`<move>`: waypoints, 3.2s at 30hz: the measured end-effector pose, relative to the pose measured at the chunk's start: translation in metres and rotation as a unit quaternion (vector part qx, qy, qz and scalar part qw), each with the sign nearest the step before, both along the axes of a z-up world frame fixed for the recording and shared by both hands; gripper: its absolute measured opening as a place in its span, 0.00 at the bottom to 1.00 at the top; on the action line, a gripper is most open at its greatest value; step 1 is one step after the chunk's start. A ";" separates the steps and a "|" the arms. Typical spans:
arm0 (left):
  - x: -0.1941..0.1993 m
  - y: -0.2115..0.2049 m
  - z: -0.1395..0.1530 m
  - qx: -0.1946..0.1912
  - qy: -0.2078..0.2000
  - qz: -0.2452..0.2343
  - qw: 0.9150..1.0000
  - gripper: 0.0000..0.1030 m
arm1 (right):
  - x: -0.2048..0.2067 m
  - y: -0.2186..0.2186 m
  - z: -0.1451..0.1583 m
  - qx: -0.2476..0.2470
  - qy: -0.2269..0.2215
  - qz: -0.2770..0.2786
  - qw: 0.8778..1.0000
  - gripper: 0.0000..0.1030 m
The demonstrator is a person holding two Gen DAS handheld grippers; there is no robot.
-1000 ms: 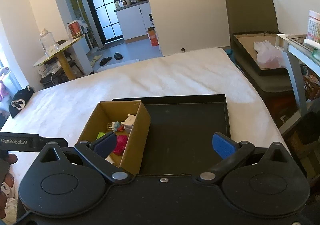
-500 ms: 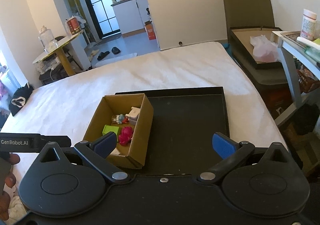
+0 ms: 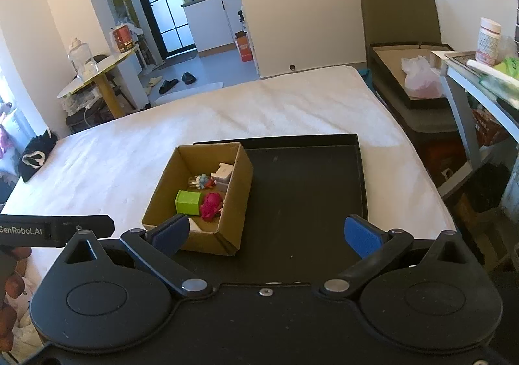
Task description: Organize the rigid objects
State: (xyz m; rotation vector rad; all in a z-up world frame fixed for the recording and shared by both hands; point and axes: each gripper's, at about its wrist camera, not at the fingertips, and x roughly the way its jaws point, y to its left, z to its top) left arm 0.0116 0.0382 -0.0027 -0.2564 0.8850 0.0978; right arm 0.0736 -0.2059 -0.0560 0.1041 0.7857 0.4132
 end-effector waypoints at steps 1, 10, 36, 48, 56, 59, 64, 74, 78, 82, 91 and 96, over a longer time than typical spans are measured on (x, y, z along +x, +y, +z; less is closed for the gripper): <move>-0.002 0.000 0.000 0.000 -0.001 -0.001 1.000 0.95 | -0.001 -0.001 0.000 0.000 0.001 0.000 1.000 1.00; -0.014 0.000 0.007 0.008 0.001 -0.004 1.000 0.95 | -0.014 -0.012 0.017 -0.021 -0.011 -0.014 1.000 1.00; -0.045 -0.020 0.026 0.041 -0.007 -0.030 0.999 0.95 | -0.051 0.005 0.030 -0.026 -0.001 -0.001 1.000 1.00; -0.050 -0.011 0.025 0.041 -0.007 -0.021 0.999 0.95 | -0.051 0.002 0.028 -0.030 -0.002 0.000 1.000 1.00; -0.054 -0.005 0.026 0.042 -0.009 -0.018 0.999 0.95 | -0.053 0.004 0.028 -0.040 -0.003 0.011 0.999 1.00; -0.055 -0.003 0.027 0.042 -0.011 -0.016 0.999 0.95 | -0.053 0.004 0.028 -0.038 -0.005 0.009 0.999 1.00; -0.055 -0.002 0.027 0.042 -0.010 -0.016 0.999 0.95 | -0.055 0.005 0.030 -0.042 -0.010 0.008 0.999 1.00; -0.056 -0.002 0.027 0.041 -0.011 -0.015 0.999 0.95 | -0.056 0.005 0.029 -0.043 -0.010 0.008 0.999 1.00; -0.056 -0.002 0.027 0.041 -0.011 -0.016 0.999 0.95 | -0.057 0.005 0.029 -0.043 -0.010 0.008 0.999 1.00; -0.056 -0.001 0.028 0.042 -0.012 -0.017 0.999 0.95 | -0.056 0.006 0.028 -0.043 -0.009 0.008 0.999 1.00; -0.055 -0.002 0.029 0.043 -0.011 -0.018 0.999 0.95 | -0.056 0.006 0.026 -0.044 -0.009 0.007 0.999 1.00; -0.054 -0.002 0.027 0.044 -0.008 -0.018 0.999 0.95 | -0.056 0.006 0.023 -0.045 -0.005 0.006 0.999 1.00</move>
